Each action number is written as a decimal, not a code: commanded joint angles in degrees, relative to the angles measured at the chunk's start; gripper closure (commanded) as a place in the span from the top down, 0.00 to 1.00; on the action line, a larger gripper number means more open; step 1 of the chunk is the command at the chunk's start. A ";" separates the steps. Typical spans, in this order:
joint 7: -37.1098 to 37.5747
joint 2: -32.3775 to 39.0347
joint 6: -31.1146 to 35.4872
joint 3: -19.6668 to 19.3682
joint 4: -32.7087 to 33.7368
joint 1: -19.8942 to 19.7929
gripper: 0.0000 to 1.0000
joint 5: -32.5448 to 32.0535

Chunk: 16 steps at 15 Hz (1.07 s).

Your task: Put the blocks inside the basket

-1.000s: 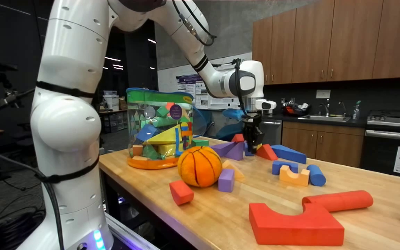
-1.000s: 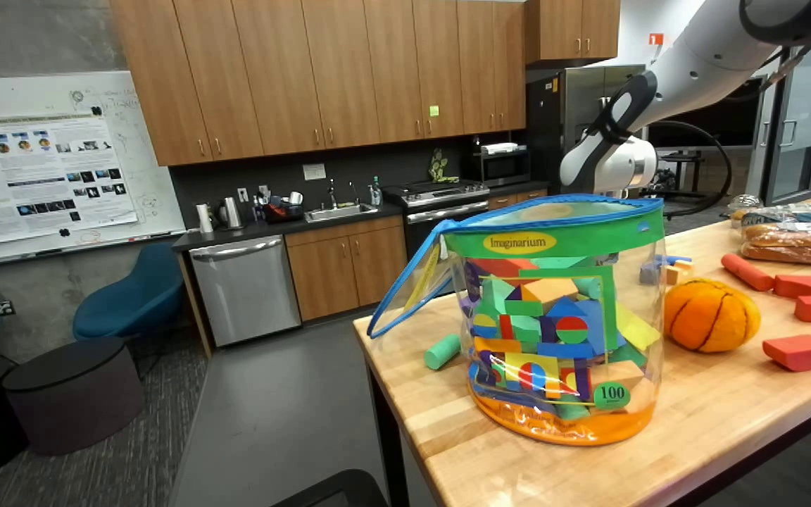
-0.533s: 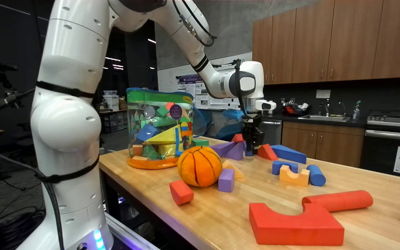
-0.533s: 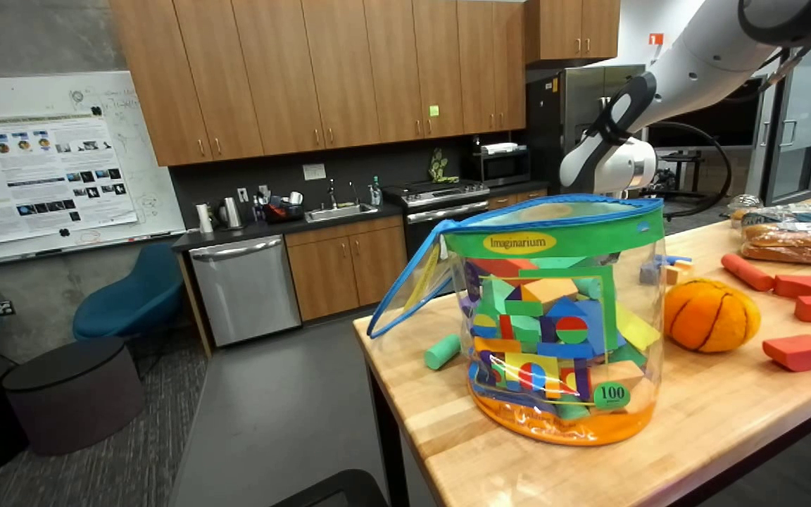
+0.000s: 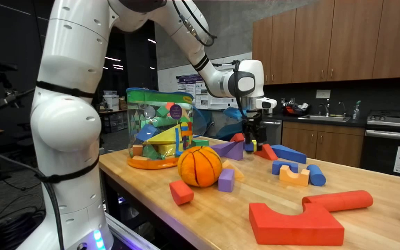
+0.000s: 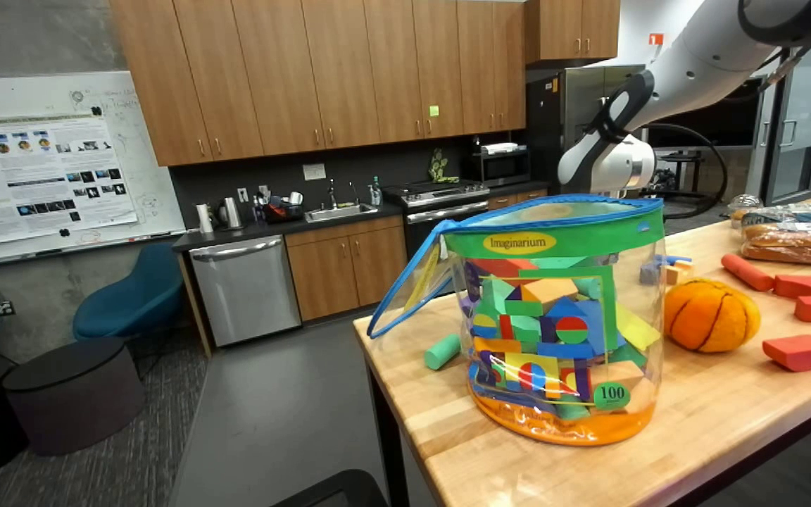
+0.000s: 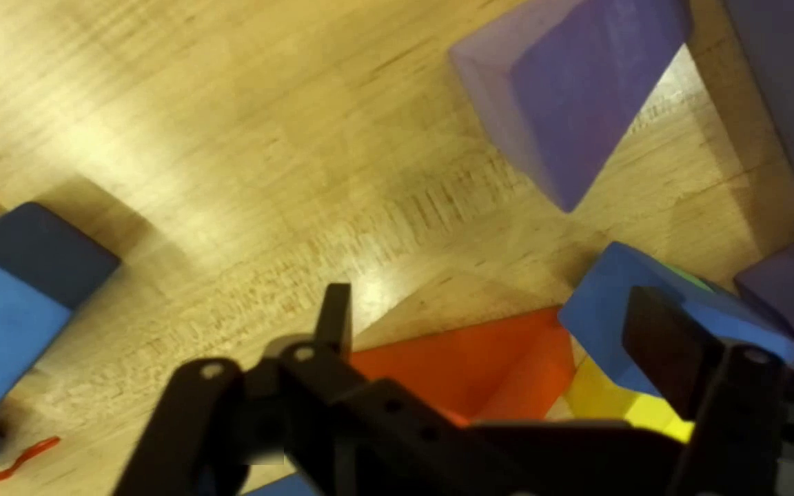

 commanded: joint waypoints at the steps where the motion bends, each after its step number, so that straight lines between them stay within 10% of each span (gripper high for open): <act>1: -2.12 -1.10 -0.26 0.17 -1.16 0.67 1.00 0.44; 16: -13.26 -1.49 -2.54 3.21 -2.20 0.93 1.00 1.27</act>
